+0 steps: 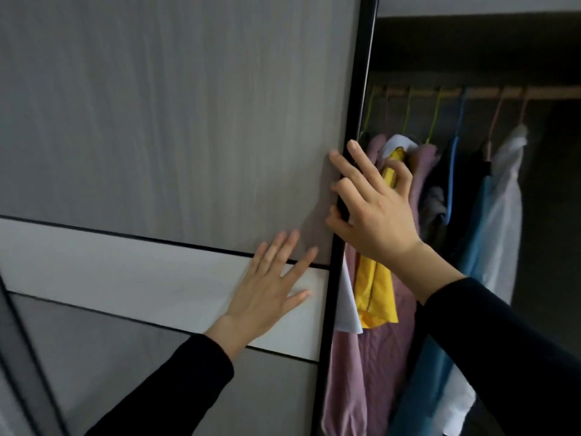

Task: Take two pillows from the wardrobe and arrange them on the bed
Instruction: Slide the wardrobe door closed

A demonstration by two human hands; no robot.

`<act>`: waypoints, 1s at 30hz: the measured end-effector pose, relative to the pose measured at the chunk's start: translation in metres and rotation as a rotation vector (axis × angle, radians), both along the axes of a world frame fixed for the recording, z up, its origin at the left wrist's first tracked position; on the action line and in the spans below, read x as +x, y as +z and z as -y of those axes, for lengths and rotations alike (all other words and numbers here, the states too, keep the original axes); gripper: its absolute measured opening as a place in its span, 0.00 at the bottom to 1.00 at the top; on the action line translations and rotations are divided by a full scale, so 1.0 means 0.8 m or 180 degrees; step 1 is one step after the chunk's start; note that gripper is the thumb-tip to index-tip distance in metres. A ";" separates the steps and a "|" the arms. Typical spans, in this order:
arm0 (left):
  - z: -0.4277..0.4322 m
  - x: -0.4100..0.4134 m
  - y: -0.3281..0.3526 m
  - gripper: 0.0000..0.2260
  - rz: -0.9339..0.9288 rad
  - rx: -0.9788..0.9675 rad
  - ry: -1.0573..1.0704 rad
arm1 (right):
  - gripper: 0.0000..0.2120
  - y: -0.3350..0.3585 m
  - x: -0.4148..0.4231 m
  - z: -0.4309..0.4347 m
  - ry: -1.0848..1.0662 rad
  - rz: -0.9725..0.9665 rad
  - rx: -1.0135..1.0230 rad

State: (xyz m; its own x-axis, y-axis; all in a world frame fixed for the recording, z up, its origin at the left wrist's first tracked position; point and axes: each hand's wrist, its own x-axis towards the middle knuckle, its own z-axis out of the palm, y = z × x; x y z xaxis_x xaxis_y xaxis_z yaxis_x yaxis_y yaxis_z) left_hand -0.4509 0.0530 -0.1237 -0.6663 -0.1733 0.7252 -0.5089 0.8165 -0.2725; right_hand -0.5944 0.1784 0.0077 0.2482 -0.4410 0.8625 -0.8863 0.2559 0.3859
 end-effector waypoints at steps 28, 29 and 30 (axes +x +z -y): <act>-0.176 -0.188 0.055 0.37 -0.0683 0.0589 -0.0383 | 0.45 -0.030 -0.189 -0.247 -0.1486 0.1203 0.0319; -0.186 -0.197 0.055 0.37 -0.0673 0.0570 -0.0382 | 0.44 -0.029 -0.192 -0.255 -0.1462 0.1242 0.0302; -0.195 -0.205 0.055 0.37 -0.0666 0.0570 -0.0390 | 0.43 -0.029 -0.194 -0.262 -0.1423 0.1277 0.0300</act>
State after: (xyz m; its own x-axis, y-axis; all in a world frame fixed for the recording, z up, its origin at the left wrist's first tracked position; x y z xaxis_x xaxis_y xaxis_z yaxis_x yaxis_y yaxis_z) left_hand -0.6151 0.2092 -0.0797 -0.5296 -0.2384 0.8141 -0.4334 0.9010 -0.0182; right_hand -0.7498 0.3883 -0.0152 -0.3152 -0.5065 0.8026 -0.7818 0.6180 0.0830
